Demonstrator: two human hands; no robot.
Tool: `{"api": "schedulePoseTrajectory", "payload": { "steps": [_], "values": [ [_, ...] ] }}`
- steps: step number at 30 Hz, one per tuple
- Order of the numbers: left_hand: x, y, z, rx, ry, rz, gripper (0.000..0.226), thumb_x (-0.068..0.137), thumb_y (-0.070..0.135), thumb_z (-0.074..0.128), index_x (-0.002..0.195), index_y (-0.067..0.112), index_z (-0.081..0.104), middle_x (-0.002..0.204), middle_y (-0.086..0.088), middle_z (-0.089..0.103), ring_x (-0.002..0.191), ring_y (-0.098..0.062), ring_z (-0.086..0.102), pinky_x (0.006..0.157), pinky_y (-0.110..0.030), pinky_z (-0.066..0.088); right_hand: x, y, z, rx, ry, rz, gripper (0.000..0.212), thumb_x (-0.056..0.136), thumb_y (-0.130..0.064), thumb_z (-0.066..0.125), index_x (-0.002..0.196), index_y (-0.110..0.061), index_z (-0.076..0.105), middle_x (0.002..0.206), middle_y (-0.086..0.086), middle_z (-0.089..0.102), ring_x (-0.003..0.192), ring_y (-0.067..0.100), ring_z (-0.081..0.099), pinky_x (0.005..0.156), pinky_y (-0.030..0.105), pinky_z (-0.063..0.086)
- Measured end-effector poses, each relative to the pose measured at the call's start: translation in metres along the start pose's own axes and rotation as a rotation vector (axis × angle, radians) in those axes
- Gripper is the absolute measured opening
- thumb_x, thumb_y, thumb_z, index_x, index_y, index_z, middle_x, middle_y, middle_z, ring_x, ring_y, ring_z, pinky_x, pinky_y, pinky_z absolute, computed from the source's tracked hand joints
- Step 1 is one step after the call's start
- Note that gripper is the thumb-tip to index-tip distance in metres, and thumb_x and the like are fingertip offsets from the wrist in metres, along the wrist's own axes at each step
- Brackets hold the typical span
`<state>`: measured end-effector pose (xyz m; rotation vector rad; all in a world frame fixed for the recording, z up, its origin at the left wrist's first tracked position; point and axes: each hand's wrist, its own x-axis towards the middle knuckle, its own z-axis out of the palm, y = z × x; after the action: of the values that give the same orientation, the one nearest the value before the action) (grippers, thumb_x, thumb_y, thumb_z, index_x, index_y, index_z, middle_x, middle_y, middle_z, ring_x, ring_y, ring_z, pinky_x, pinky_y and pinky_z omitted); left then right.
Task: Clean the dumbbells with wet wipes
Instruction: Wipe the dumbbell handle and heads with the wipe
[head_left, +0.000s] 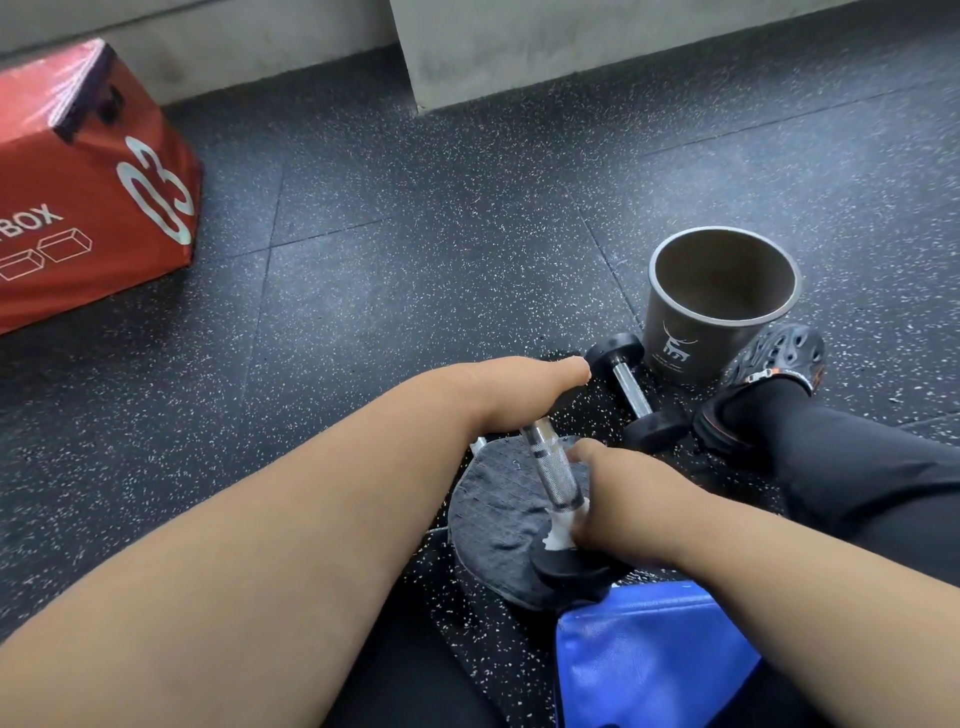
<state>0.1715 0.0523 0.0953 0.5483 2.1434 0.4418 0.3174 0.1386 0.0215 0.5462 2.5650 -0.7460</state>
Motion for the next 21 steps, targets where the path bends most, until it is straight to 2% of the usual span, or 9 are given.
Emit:
{"api": "schedulePoseTrajectory", "payload": {
  "steps": [2, 5, 7, 9, 10, 13, 17, 20, 21],
  "values": [
    [-0.001, 0.001, 0.0, 0.001, -0.005, 0.003, 0.051, 0.099, 0.069, 0.044, 0.113, 0.028, 0.073, 0.097, 0.003, 0.065, 0.08, -0.015, 0.057, 0.071, -0.036, 0.038, 0.003, 0.003, 0.001, 0.02, -0.048, -0.014, 0.064, 0.078, -0.034, 0.075, 0.135, -0.032, 0.047, 0.092, -0.002, 0.072, 0.083, 0.02, 0.07, 0.076, 0.037, 0.061],
    [-0.003, 0.002, 0.001, 0.027, -0.011, 0.013, 0.057, 0.099, 0.069, 0.043, 0.123, 0.025, 0.072, 0.118, -0.008, 0.07, 0.101, -0.021, 0.064, 0.081, -0.04, 0.039, 0.008, 0.009, 0.005, 0.127, -0.127, -0.041, 0.062, 0.074, -0.027, 0.076, 0.128, -0.038, 0.049, 0.09, -0.005, 0.073, 0.082, 0.017, 0.072, 0.077, 0.039, 0.063],
    [-0.002, 0.001, 0.001, 0.034, -0.013, 0.023, 0.053, 0.099, 0.069, 0.043, 0.113, 0.026, 0.071, 0.124, -0.005, 0.071, 0.106, -0.024, 0.064, 0.084, -0.041, 0.039, 0.012, 0.012, 0.006, 0.195, -0.162, -0.078, 0.051, 0.076, -0.025, 0.077, 0.117, -0.041, 0.051, 0.086, -0.009, 0.072, 0.079, 0.013, 0.07, 0.072, 0.031, 0.06],
    [0.0, 0.0, 0.002, 0.032, -0.009, 0.039, 0.047, 0.1, 0.067, 0.044, 0.092, 0.026, 0.065, 0.103, -0.001, 0.07, 0.091, -0.021, 0.059, 0.08, -0.04, 0.039, 0.016, 0.013, 0.005, 0.226, -0.185, -0.108, 0.044, 0.077, -0.024, 0.079, 0.107, -0.042, 0.052, 0.085, -0.012, 0.071, 0.08, 0.009, 0.068, 0.071, 0.026, 0.055],
    [0.001, 0.0, 0.002, 0.031, -0.007, 0.047, 0.047, 0.1, 0.067, 0.044, 0.088, 0.026, 0.063, 0.096, 0.002, 0.066, 0.088, -0.02, 0.057, 0.081, -0.04, 0.039, 0.019, 0.014, 0.005, 0.237, -0.201, -0.116, 0.044, 0.075, -0.024, 0.08, 0.106, -0.041, 0.053, 0.088, -0.012, 0.073, 0.084, 0.011, 0.07, 0.076, 0.028, 0.057],
    [0.004, -0.001, 0.003, 0.028, -0.011, 0.067, 0.047, 0.098, 0.067, 0.043, 0.092, 0.026, 0.066, 0.097, 0.005, 0.065, 0.091, -0.02, 0.057, 0.091, -0.042, 0.043, 0.026, 0.016, 0.002, 0.258, -0.269, -0.131, 0.058, 0.073, -0.021, 0.082, 0.123, -0.04, 0.059, 0.096, -0.012, 0.074, 0.091, 0.013, 0.072, 0.09, 0.039, 0.06],
    [0.005, -0.002, 0.002, 0.049, 0.0, 0.061, 0.05, 0.097, 0.068, 0.043, 0.076, 0.024, 0.056, 0.083, 0.004, 0.058, 0.08, -0.021, 0.053, 0.081, -0.042, 0.039, 0.031, 0.015, -0.002, 0.211, -0.32, -0.196, 0.073, 0.079, -0.02, 0.082, 0.142, -0.041, 0.052, 0.105, -0.016, 0.068, 0.084, 0.004, 0.063, 0.076, 0.025, 0.05],
    [0.005, -0.003, 0.002, 0.06, 0.008, 0.053, 0.057, 0.099, 0.067, 0.042, 0.075, 0.015, 0.047, 0.077, 0.003, 0.053, 0.074, -0.021, 0.049, 0.076, -0.041, 0.034, 0.034, 0.017, -0.002, 0.221, -0.347, -0.203, 0.08, 0.078, -0.02, 0.082, 0.146, -0.046, 0.049, 0.114, -0.017, 0.067, 0.093, 0.006, 0.065, 0.08, 0.027, 0.051],
    [0.006, -0.003, 0.003, 0.052, 0.01, 0.055, 0.056, 0.099, 0.066, 0.043, 0.073, 0.017, 0.047, 0.077, 0.003, 0.053, 0.073, -0.02, 0.049, 0.075, -0.04, 0.034, 0.035, 0.018, -0.002, 0.237, -0.361, -0.198, 0.08, 0.077, -0.019, 0.082, 0.145, -0.047, 0.05, 0.113, -0.016, 0.068, 0.094, 0.008, 0.067, 0.083, 0.029, 0.053]
  ]
}}
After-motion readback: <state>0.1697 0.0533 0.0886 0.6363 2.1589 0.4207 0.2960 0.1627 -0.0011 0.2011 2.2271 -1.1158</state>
